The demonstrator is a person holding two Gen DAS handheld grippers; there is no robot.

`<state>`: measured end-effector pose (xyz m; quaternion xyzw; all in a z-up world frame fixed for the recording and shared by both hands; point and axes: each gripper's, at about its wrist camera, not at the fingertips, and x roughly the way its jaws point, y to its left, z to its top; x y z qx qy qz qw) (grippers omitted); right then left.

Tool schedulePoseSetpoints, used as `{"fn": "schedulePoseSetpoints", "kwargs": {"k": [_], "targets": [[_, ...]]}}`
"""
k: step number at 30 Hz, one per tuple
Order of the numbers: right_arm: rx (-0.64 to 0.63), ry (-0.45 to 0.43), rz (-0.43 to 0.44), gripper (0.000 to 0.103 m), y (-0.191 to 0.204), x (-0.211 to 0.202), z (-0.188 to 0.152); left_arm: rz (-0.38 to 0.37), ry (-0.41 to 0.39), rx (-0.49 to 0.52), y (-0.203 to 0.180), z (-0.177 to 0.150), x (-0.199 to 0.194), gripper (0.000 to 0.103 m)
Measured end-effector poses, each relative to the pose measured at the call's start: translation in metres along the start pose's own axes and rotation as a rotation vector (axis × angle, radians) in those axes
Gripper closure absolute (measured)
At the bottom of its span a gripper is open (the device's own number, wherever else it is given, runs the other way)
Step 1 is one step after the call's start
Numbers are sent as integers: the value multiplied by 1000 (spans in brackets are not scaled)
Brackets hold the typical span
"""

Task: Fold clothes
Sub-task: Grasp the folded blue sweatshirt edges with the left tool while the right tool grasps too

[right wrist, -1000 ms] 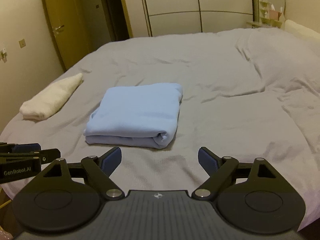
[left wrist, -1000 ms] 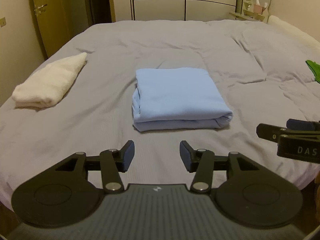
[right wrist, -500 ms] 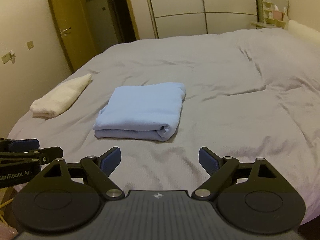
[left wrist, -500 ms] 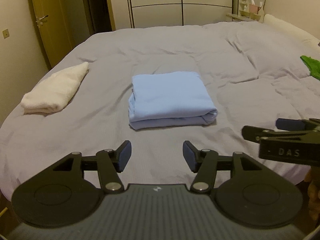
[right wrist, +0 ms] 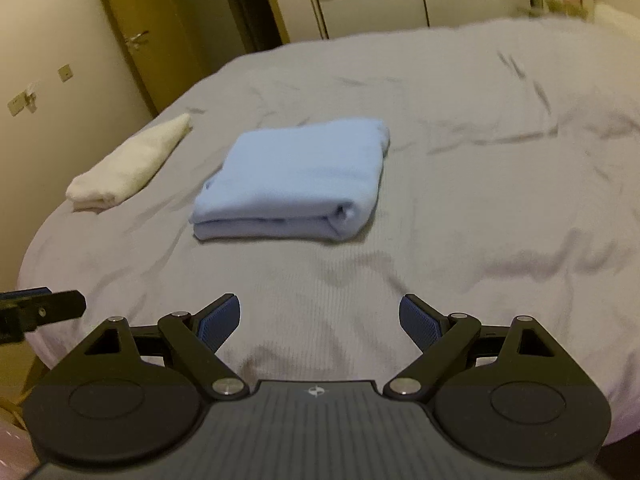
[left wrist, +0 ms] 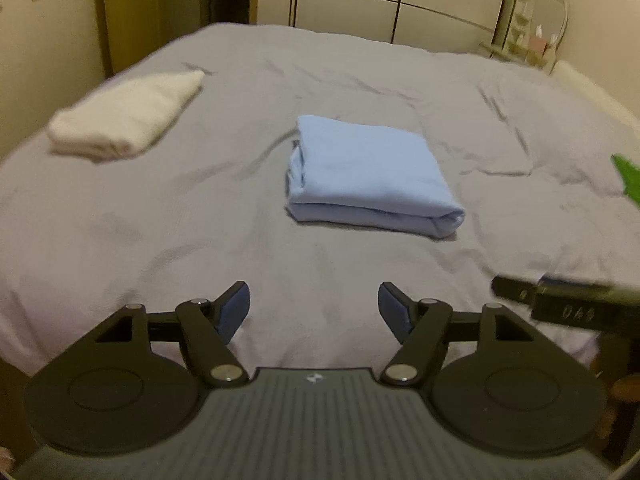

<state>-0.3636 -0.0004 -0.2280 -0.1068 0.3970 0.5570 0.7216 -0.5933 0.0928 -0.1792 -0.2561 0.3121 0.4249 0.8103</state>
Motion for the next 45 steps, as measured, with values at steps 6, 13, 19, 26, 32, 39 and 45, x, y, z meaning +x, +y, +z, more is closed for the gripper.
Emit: {"fn": "schedulePoseSetpoints", "kwargs": {"k": [6,13,19,26,32,39,45], "targets": [[159,14,98,14,-29,28,10,-192,68,-244,47,23,53,33],[442,-3,257,16,-86,74,29,-327,131,-520,91,36,138,33],[568,-5,325,18,-117,118,44,-434,122,-737,115,35,195,32],[658,-24,404,19,-138,156,65,-538,118,-825,123,42,245,31],[633,52,428,29,-137,188,85,-569,163,-733,111,67,270,32],[687,88,478,49,-140,225,99,-607,177,-711,107,77,287,36],[650,82,444,64,-131,235,101,-589,210,-642,97,86,302,61]]}}
